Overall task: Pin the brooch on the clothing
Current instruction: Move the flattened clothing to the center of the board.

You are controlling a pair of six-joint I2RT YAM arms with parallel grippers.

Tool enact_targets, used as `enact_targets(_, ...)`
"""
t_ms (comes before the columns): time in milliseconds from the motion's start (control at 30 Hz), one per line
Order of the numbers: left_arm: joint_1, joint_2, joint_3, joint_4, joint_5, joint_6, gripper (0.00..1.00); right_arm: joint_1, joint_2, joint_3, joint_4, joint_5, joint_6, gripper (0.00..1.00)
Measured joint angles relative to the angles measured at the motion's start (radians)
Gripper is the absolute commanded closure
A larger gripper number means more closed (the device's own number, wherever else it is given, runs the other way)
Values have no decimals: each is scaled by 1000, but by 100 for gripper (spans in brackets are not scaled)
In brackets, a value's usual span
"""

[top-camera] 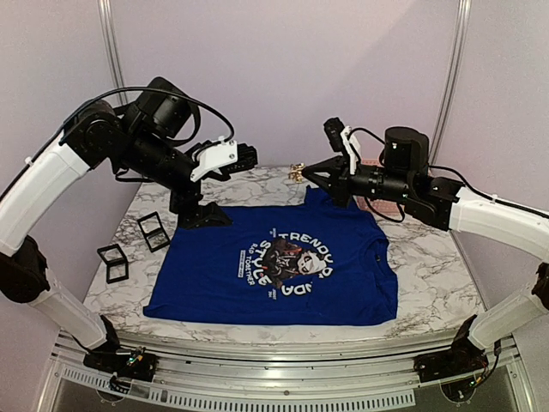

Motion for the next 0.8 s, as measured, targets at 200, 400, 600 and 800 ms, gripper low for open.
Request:
enact_targets(200,-4,124,-31,91,-79,-6,19,-202,-51,-162,-27,-41,210,100)
enact_targets(400,-34,356,56,150,-72,-14,29,-351,-37,-322,-58,-176,365,100)
enact_targets(600,-70,509,54,261,-110,-5,37,-385,-5,-382,-60,-270,420,100)
enact_targets(800,-41,543,-147,391,-171,0,34,-391,-5,-449,-60,-293,432,100)
